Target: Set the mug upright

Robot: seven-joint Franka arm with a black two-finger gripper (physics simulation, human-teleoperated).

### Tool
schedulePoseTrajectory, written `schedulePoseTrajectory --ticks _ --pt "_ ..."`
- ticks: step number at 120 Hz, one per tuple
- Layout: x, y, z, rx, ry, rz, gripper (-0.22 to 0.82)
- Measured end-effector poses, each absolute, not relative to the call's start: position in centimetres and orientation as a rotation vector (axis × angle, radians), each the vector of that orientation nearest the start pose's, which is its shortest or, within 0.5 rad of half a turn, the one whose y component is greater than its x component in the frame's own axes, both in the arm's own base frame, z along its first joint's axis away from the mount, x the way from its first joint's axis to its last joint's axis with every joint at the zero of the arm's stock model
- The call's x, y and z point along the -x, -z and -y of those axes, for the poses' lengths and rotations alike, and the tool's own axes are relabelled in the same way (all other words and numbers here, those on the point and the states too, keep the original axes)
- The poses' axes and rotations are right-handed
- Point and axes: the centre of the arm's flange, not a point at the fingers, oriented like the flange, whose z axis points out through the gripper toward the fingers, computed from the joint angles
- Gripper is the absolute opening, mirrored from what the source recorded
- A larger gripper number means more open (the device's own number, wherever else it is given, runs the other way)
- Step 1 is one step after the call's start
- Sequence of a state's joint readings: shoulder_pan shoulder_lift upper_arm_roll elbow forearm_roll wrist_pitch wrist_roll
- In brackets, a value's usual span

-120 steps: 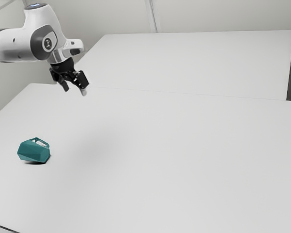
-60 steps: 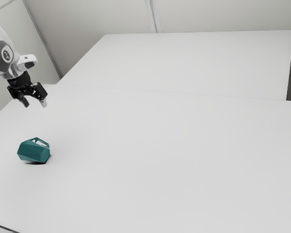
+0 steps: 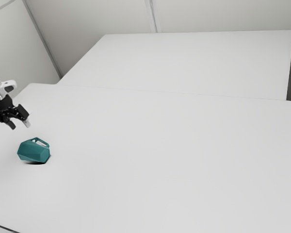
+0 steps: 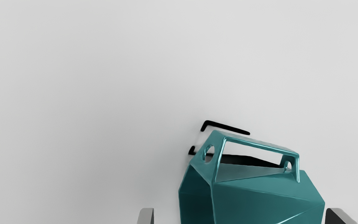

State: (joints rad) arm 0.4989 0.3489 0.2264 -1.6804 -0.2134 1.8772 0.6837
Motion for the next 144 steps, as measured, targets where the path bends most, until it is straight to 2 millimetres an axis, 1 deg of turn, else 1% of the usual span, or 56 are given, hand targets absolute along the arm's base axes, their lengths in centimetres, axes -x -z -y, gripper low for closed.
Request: schedulePoseTrajectory --ticks 18,27,43,62,77,102,123,144 --pt "-50.3 -38.1 -43.2 3.358 -0.002 0.120 0.60" --pt "-50.5 -36.9 -44.5 3.403 0.014 0.086 0.60" --pt "-51.0 -35.5 -45.9 3.478 0.042 -0.001 0.60" --pt "-49.9 -33.4 -47.3 3.563 0.020 -0.066 0.60" --pt "-49.0 -32.8 -47.1 3.608 -0.032 -0.122 0.60" --pt "-47.8 -32.6 -46.7 3.654 -0.109 -0.195 0.60" --pt "-47.4 -32.3 -46.3 3.709 -0.112 -0.229 0.60" --pt "-47.2 -31.3 -45.6 3.773 -0.102 -0.234 0.57"
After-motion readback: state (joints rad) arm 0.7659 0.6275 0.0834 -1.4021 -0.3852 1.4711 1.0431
